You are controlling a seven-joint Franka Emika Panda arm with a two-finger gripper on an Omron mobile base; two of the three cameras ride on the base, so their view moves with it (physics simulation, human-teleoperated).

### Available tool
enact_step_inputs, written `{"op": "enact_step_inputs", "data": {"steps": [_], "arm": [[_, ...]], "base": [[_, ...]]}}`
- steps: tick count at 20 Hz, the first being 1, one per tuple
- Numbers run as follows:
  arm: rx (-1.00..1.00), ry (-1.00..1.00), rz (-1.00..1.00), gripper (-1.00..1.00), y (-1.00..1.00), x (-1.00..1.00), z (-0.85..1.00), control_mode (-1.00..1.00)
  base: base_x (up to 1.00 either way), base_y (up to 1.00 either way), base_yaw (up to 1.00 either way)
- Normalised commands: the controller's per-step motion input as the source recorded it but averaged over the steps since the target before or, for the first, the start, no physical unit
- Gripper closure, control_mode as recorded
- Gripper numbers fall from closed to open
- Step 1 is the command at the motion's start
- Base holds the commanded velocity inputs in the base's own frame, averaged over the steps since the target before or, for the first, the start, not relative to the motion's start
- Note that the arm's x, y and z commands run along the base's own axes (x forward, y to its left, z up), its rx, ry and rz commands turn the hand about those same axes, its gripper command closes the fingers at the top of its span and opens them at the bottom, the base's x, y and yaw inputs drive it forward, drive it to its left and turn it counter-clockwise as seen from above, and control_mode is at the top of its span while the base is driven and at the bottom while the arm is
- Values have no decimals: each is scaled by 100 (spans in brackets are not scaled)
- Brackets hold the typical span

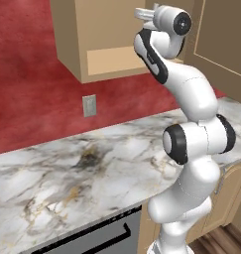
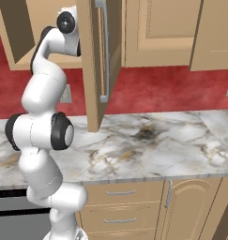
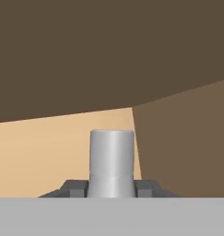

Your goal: Sort all alcoholic drinks to one cabinet, and non-alcoholic drinks to the other.

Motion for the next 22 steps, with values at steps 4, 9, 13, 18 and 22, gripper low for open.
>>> {"op": "enact_step_inputs", "data": {"steps": [4,9,13,18,22], "arm": [[0,-8,0,100,0,18,-15,-100],[0,-12,0,100,1,4,-25,-100],[0,-9,0,100,0,3,-26,-100],[-1,-7,0,100,3,1,-29,-100],[-1,-2,0,-100,18,5,-33,-100]], "base": [[0,0,0],[0,0,0],[0,0,0],[0,0,0],[0,0,0]]}}
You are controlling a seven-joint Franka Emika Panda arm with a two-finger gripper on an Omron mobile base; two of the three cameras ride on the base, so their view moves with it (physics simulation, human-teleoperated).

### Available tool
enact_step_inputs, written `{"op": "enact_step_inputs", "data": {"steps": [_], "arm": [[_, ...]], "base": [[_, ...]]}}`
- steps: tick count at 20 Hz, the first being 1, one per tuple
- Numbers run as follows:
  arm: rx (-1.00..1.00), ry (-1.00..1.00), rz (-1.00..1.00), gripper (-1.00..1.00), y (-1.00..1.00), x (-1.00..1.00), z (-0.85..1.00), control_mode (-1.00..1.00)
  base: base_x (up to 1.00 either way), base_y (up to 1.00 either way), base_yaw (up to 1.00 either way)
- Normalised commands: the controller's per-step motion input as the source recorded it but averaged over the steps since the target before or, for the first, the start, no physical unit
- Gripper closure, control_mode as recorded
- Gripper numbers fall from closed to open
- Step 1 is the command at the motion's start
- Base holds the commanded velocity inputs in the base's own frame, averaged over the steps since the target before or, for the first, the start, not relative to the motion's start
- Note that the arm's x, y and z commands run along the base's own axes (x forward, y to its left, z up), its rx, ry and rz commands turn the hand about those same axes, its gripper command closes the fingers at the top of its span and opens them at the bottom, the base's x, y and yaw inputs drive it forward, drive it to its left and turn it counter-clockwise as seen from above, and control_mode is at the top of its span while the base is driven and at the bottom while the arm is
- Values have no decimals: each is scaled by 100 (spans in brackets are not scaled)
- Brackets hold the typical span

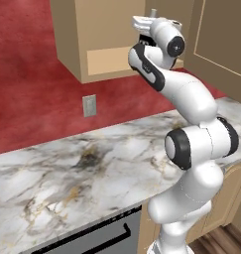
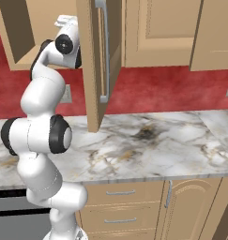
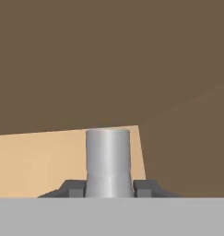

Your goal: Sort all alcoholic drinks to one cabinet, and non-alcoholic drinks to the other.

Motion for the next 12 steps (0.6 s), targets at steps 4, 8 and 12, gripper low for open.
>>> {"op": "enact_step_inputs", "data": {"steps": [4,8,12], "arm": [[-4,0,0,-100,21,14,-11,-100],[-6,4,0,-100,1,4,0,-100],[-8,5,0,-100,0,-2,8,-100]], "base": [[0,0,0],[0,0,0],[0,0,0]]}}
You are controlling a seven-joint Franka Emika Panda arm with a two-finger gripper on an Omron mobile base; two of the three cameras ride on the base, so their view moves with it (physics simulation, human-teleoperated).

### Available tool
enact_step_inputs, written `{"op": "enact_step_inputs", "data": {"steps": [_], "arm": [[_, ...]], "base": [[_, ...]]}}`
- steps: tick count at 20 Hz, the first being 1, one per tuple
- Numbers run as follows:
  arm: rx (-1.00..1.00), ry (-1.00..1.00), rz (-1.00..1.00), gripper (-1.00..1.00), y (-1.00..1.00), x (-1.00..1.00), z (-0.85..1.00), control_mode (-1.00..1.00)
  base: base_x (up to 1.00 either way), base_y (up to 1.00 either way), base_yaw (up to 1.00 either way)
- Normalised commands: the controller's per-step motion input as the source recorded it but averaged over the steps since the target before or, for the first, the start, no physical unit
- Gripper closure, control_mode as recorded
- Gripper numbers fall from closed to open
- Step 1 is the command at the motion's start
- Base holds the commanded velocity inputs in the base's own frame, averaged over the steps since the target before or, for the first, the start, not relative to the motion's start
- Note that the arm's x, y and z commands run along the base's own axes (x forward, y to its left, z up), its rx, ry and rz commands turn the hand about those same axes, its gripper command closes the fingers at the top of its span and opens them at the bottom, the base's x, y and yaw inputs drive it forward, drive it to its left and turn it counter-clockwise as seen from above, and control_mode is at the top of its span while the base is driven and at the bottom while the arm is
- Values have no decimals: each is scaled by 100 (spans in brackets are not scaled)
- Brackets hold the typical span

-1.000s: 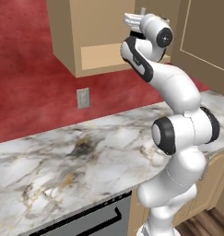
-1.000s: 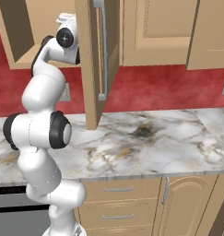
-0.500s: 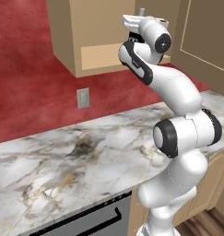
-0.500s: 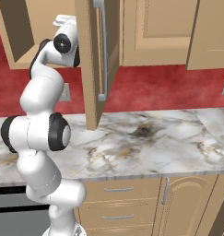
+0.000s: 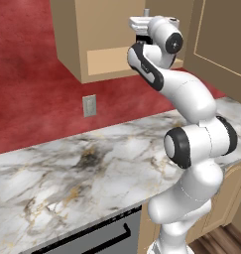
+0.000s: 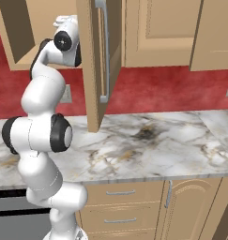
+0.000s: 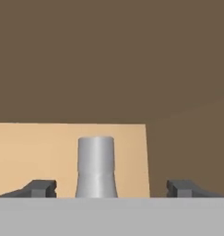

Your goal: Sort all alcoholic drinks to one cabinet, and non-alcoholic drinks to the other.

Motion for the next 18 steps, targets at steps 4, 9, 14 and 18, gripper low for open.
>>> {"op": "enact_step_inputs", "data": {"steps": [4,9,14,18], "arm": [[-8,12,0,-100,0,-24,14,-100],[-8,16,0,-100,0,-39,10,-100],[-3,13,0,-100,0,-52,3,-100],[0,7,0,-100,5,-77,0,-100]], "base": [[0,0,0],[0,0,0],[0,0,0],[0,0,0]]}}
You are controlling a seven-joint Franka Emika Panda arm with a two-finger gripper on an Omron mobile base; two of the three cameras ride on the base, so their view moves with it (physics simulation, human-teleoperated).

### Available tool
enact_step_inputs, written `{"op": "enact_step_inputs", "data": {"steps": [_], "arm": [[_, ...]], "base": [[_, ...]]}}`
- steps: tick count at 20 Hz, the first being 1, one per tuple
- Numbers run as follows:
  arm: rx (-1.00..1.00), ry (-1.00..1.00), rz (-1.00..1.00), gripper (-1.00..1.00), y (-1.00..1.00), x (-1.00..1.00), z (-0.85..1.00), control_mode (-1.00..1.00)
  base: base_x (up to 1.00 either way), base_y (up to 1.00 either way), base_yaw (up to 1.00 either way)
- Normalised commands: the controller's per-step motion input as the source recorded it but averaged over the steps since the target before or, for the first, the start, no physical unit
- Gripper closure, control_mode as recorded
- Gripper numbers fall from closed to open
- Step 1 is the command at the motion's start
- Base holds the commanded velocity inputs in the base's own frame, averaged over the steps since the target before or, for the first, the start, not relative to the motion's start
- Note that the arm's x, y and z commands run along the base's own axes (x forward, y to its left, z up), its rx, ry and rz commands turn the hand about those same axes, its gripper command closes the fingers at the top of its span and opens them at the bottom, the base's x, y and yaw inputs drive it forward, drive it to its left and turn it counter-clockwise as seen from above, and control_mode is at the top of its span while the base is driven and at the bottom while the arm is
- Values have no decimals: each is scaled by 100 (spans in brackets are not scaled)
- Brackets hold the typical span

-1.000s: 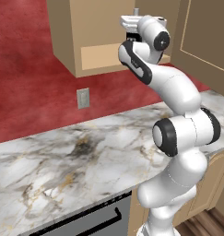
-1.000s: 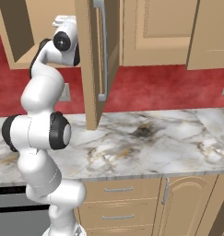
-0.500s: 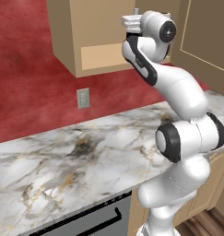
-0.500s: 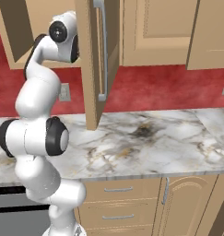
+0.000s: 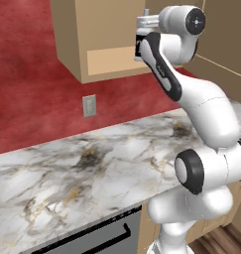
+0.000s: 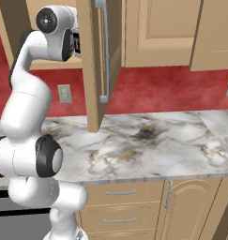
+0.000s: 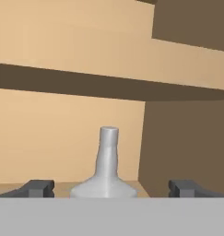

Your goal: Sort all alcoholic drinks to one cabinet, and non-alcoholic drinks to the other.

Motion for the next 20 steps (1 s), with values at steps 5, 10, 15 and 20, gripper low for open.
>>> {"op": "enact_step_inputs", "data": {"steps": [5,10,15,20], "arm": [[0,3,0,-100,11,-98,0,-100],[0,3,0,-100,5,-100,0,-100],[0,8,0,-100,0,-100,-3,-100],[0,15,0,-100,0,-100,-26,-100]], "base": [[0,0,0],[0,0,0],[0,0,0],[0,0,0]]}}
